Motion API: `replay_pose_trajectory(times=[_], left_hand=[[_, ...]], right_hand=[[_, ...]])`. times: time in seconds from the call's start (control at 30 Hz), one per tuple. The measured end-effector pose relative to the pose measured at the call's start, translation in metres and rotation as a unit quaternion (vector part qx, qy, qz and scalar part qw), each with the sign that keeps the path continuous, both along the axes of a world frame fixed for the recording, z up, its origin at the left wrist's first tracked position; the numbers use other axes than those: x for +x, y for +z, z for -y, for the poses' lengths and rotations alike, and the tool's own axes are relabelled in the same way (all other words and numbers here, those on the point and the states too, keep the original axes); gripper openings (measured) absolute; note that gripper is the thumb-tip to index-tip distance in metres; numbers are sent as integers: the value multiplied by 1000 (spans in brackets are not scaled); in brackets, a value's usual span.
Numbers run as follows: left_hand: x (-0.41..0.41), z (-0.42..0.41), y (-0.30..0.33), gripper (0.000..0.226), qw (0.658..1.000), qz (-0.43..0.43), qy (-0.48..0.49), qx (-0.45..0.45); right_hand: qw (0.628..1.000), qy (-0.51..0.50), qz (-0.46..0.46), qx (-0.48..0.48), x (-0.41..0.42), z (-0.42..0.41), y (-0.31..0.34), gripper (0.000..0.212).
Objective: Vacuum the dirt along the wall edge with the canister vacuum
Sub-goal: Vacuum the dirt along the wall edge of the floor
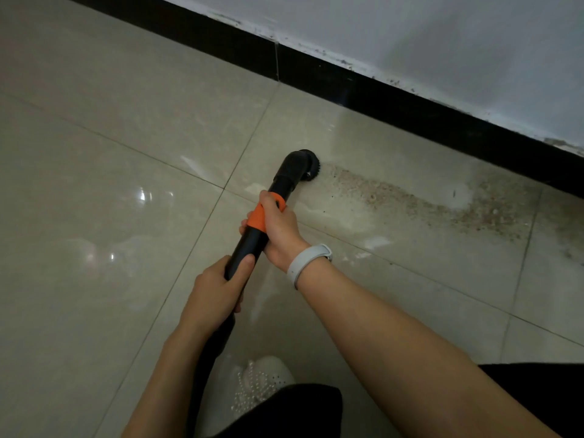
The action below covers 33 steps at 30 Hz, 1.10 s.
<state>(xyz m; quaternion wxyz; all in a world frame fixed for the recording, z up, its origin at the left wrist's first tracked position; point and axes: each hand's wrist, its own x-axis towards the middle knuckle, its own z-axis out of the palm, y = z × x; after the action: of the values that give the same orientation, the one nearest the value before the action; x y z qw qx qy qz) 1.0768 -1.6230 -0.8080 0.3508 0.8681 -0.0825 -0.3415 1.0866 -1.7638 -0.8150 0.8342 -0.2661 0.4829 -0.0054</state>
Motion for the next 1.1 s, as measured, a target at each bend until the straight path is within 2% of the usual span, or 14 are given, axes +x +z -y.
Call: replay_pose_trajectory(times=[0.5, 1.1], left_hand=[[-17, 36, -5, 38, 997, -25, -72, -20], [-40, 105, -13, 41, 974, -55, -219, -24]], right_hand=[[996, -84, -11, 5, -40, 37, 1, 18], [974, -225, -28, -18, -103, 96, -1, 18]])
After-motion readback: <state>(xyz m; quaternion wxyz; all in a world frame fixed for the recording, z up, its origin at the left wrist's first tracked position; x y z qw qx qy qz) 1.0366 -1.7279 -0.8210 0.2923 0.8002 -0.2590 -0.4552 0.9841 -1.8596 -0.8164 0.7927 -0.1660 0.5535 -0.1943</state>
